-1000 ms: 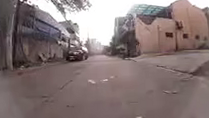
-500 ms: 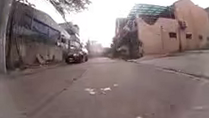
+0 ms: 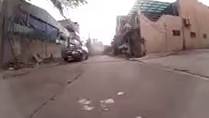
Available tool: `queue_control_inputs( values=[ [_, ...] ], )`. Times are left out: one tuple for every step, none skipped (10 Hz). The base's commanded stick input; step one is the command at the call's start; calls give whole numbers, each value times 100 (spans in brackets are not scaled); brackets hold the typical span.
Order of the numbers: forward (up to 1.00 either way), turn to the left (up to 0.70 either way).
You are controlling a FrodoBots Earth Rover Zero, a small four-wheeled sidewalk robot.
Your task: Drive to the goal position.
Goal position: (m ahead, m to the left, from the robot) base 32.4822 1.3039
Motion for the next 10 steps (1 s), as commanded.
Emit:
queue_control_inputs(
  values=[
    [100,1],
    [100,1],
    [100,1],
    [100,1],
    [100,1],
    [100,1],
    [100,1],
    [100,1],
    [100,1],
    [100,1]
  ],
)
